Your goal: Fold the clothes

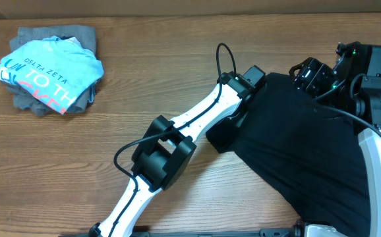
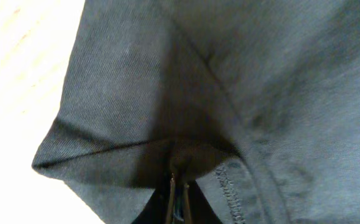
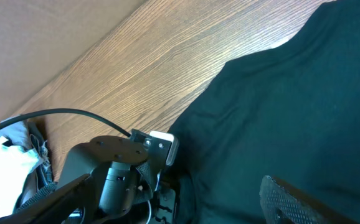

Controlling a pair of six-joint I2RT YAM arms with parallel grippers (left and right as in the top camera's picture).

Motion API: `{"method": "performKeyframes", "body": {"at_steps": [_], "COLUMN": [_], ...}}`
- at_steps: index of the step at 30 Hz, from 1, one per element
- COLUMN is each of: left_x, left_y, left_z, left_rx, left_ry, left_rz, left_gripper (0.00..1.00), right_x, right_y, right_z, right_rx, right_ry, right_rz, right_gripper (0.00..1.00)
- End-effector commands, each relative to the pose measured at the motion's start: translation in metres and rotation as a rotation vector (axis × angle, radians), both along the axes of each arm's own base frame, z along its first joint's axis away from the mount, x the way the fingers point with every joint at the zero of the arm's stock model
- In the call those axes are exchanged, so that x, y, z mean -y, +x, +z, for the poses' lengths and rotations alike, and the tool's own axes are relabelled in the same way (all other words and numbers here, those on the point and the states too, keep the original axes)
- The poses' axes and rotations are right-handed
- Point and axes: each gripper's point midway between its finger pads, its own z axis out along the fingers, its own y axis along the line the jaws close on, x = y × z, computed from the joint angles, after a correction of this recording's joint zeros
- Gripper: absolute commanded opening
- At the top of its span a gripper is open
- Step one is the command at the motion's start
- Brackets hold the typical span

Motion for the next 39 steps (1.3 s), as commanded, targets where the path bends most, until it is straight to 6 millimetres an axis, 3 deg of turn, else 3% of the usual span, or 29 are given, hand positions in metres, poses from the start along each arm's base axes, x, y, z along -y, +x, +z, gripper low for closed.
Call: {"method": "performKeyframes", "body": {"at_steps": [1,4,9,12,16,17,19,20,25,26,28,31,33,36,39], "left_x": [-0.015,-0.037,-0.110,-0.145,-0.174,-0.181,-0.192,-0.200,-0.214,-0.210,-0.180,-0.094,-0.054,-0.040,-0.039], "left_y": [0.008,0.014,0.022,0.023,0.026,0.027,0.028,0.029,0.032,0.033,0.037,0.040,0.039,0.052,0.059], "left_z": [0.011,0.030,0.056,0.062,0.063,0.064,0.064,0.065,0.081,0.084,0.085,0.090,0.095,0.080,0.050], "left_rx": [0.026,0.064,0.131,0.122,0.084,0.074,0.061,0.054,0.060,0.057,0.010,-0.085,-0.085,-0.021,-0.001], "left_ry": [0.033,0.092,0.321,0.407,0.434,0.437,0.446,0.450,0.422,0.383,0.205,-0.200,-0.358,-0.322,-0.238], "left_rz": [0.053,0.124,0.270,0.347,0.421,0.440,0.463,0.480,0.524,0.523,0.442,0.114,-0.058,-0.097,-0.102], "left_gripper": [0.04,0.04,0.04,0.04,0.05,0.10,0.32,0.37,0.43,0.44,0.45,0.45,0.47,0.44,0.41], "right_x": [0.004,0.004,0.004,0.004,0.004,0.004,0.004,0.004,0.008,0.009,0.010,0.010,0.010,0.010,0.010], "right_y": [0.003,0.003,0.003,0.003,0.003,0.003,0.003,0.003,0.004,0.004,0.004,0.005,0.006,0.005,0.004], "right_z": [0.009,0.009,0.009,0.009,0.009,0.009,0.009,0.009,0.008,0.008,0.008,0.009,0.010,0.009,0.008], "right_rx": [0.026,0.025,0.026,0.026,0.026,0.027,0.026,0.026,0.025,0.025,0.025,0.032,0.037,0.032,0.023], "right_ry": [-0.009,-0.009,-0.010,-0.010,-0.010,-0.010,-0.010,-0.010,-0.029,-0.035,-0.041,-0.041,-0.041,-0.040,-0.040], "right_rz": [-0.012,-0.012,-0.012,-0.012,-0.013,-0.012,-0.012,-0.012,-0.026,-0.030,-0.035,-0.035,-0.035,-0.035,-0.034], "right_gripper": [0.87,0.87,0.87,0.87,0.87,0.87,0.87,0.88,0.87,0.87,0.87,0.87,0.87,0.87,0.87]}}
